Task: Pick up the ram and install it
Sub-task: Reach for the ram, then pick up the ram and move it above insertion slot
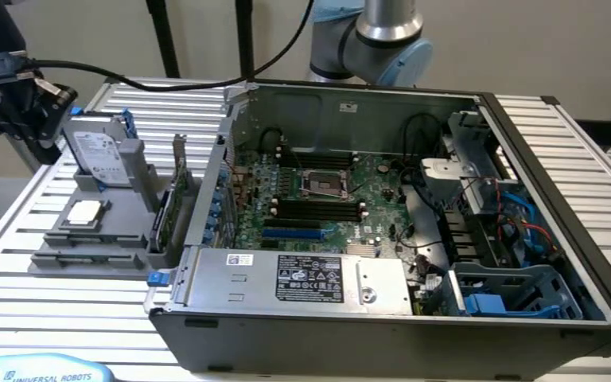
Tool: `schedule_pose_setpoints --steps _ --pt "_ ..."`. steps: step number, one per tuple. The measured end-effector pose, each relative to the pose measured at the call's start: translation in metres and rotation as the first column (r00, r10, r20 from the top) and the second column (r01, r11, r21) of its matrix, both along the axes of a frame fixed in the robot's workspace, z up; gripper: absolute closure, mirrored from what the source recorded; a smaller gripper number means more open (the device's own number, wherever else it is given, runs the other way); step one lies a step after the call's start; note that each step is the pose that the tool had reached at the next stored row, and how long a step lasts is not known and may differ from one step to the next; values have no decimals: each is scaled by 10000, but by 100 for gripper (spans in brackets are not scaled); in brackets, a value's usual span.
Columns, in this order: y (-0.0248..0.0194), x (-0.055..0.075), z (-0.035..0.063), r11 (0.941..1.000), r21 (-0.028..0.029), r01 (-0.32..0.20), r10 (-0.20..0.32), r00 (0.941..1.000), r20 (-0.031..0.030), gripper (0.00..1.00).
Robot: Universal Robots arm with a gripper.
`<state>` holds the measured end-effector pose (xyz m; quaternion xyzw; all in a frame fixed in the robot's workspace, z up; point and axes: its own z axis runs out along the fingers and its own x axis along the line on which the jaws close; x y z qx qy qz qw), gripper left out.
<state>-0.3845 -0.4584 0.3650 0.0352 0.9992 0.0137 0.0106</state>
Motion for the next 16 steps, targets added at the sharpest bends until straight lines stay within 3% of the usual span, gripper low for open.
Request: schedule_pose_setpoints --steps 7,16 --pt "0 -139 -10 9995 -19 -303 303 9995 0 89" --pt "0 -142 -10 9995 -19 -325 325 9995 0 89"
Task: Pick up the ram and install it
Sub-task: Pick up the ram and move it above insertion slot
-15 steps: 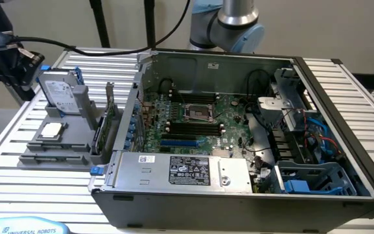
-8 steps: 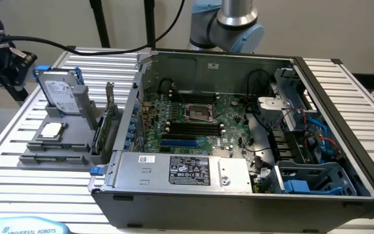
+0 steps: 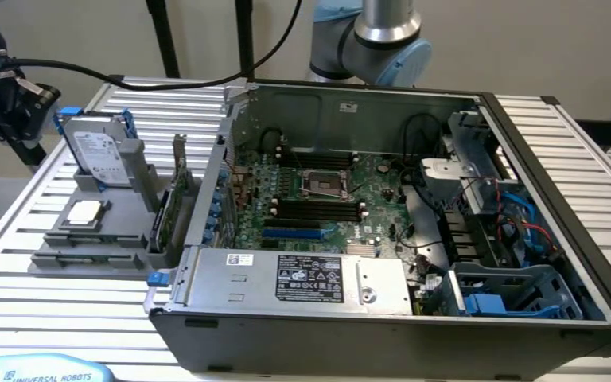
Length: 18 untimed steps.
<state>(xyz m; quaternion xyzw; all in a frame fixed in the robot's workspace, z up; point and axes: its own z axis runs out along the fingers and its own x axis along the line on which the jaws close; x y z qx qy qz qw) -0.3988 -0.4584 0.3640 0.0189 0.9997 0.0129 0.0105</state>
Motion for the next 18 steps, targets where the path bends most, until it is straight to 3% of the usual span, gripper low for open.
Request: schedule_pose_setpoints --steps 7,10,14,18 --pt "0 0 -1 10000 -1 -25 25 10000 -1 89" --pt "0 0 -12 9988 0 -492 492 9988 1 89" --pt "0 0 -25 9926 0 -1215 1215 9926 0 89" --pt "0 0 -39 9811 0 -1937 1937 9811 0 89"
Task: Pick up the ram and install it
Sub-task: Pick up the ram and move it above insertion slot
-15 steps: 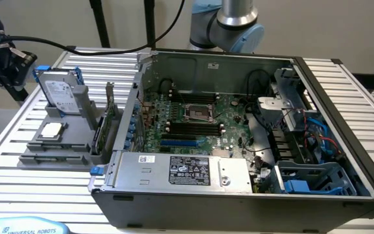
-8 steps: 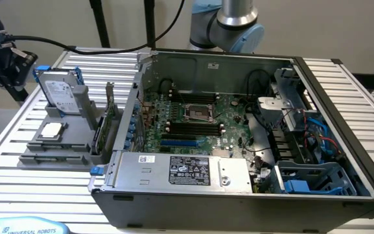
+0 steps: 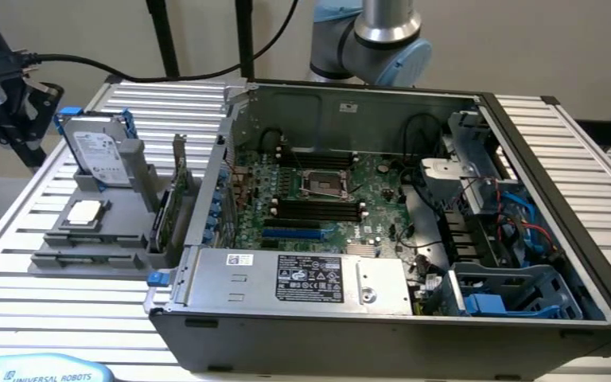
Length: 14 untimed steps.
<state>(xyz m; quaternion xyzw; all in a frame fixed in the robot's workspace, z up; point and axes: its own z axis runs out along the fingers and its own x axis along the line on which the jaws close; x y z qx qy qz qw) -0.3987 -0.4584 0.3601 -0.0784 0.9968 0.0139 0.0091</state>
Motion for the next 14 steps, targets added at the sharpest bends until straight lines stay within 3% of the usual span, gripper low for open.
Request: schedule_pose_setpoints --steps 3,7,11,14 --pt "0 0 -10 9985 0 -538 538 9985 0 89" --pt "0 0 -26 9919 0 -1272 1272 9919 0 89" --pt "0 0 -44 9801 0 -1987 1987 9801 0 89" --pt "0 0 -59 9678 1 -2518 2518 9678 1 89"
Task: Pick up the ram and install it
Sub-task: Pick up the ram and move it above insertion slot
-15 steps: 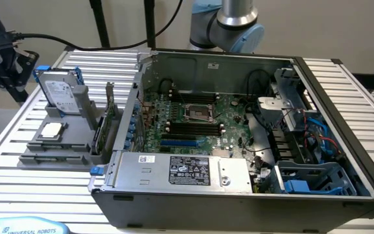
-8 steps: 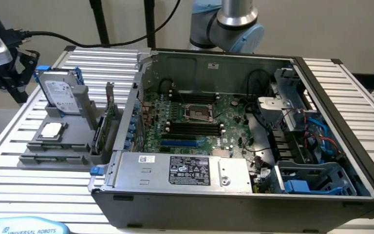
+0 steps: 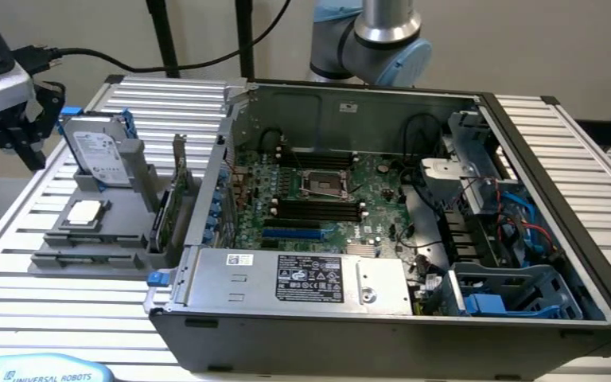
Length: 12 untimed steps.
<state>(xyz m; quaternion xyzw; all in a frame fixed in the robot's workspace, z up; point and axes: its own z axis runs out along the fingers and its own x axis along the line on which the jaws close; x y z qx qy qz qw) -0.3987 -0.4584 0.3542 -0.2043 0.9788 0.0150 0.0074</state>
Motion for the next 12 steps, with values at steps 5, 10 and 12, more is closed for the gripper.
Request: schedule_pose_setpoints --steps 5,10,12 --pt "0 0 -25 9958 0 -919 919 9958 0 89" --pt "0 0 -50 9834 -1 -1815 1815 9834 -1 89" --pt "0 0 -60 9761 -1 -2173 2173 9761 0 89"
